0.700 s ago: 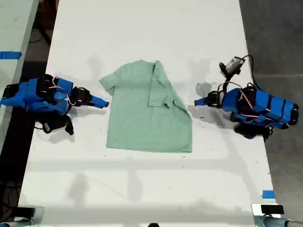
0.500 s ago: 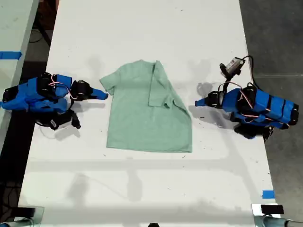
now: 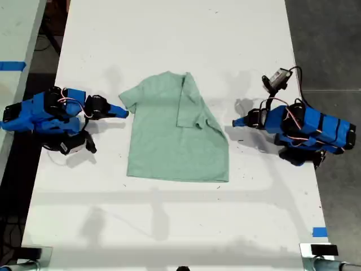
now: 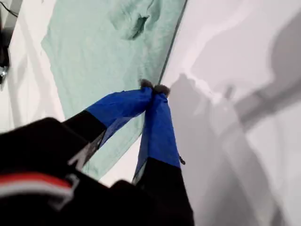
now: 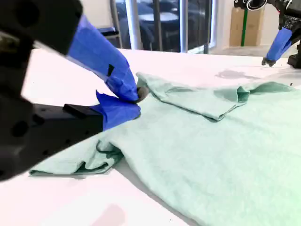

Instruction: Fold t shirt

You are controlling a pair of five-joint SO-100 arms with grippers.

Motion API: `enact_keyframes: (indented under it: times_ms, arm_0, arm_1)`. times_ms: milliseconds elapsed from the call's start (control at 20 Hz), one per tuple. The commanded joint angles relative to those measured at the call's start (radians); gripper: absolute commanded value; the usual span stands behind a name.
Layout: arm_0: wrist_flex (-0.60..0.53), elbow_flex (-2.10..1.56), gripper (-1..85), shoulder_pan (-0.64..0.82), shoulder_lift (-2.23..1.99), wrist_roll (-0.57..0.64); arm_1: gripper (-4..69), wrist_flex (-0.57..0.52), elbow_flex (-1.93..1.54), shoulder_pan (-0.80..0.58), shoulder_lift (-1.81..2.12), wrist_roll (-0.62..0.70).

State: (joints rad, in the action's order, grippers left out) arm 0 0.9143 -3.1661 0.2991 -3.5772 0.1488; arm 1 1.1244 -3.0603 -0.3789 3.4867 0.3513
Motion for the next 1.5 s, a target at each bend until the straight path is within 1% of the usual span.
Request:
enact_keyframes:
  times_ms: [0,100,150,250,300,350,500,750,850,900,950,1000,1100,1200,1300,1350,1450]
  arm_0:
    - [0.063,0.339,0.7,0.091,0.337,0.115]
    - [0.183,0.664,12.6,0.272,0.808,0.282]
    - [0.212,0.779,15.6,0.368,0.986,0.37]
    - [0.218,0.927,17.2,0.555,1.284,0.514]
    - [0.224,0.989,17.2,0.614,1.42,0.545]
    - [0.225,1.042,17.1,0.638,1.537,0.565]
    - [0.196,1.114,16.2,0.65,1.733,0.56]
    - [0.172,1.103,15.6,0.632,1.83,0.534]
    - [0.133,1.104,15.2,0.644,1.887,0.555]
    - [0.126,1.108,12.0,0.646,1.908,0.561]
    - [0.12,1.109,0.0,0.644,1.917,0.561]
    - [0.118,1.12,-0.1,0.638,1.927,0.568]
    - [0.144,1.158,-0.1,0.632,1.919,0.563]
    - [0.216,1.243,-0.1,0.594,1.856,0.538]
    - [0.325,1.387,-0.1,0.509,1.824,0.482]
    - [0.362,1.454,-0.1,0.454,1.822,0.443]
    - [0.379,1.578,-0.1,0.337,1.855,0.36]
  arm_1:
    - [0.2,0.0,-0.055,-0.012,0.02,-0.011]
    - [0.2,-0.002,-0.055,-0.012,0.02,-0.009]
    - [0.2,-0.002,-0.055,-0.009,0.02,-0.009]
    - [0.2,0.0,-0.055,-0.008,0.02,-0.011]
    - [0.2,0.0,-0.055,-0.008,0.02,-0.011]
    - [0.2,0.0,-0.055,-0.009,0.02,-0.009]
    - [0.2,-0.002,-0.055,-0.009,0.02,-0.005]
    - [0.2,-0.003,-0.055,-0.008,0.02,-0.002]
    - [0.2,-0.003,-0.055,-0.006,0.02,-0.002]
    - [0.2,-0.003,-0.055,-0.005,0.02,-0.002]
    - [0.2,-0.003,-0.055,-0.005,0.02,-0.002]
    - [0.2,-0.003,-0.055,-0.006,0.02,-0.002]
    - [0.2,-0.003,-0.055,-0.008,0.02,-0.002]
    - [0.2,-0.003,-0.055,-0.006,0.02,-0.002]
    - [0.2,-0.003,-0.055,-0.008,0.02,-0.002]
    - [0.2,-0.003,-0.055,-0.008,0.02,-0.002]
    - [0.2,-0.003,-0.055,-0.008,0.02,-0.002]
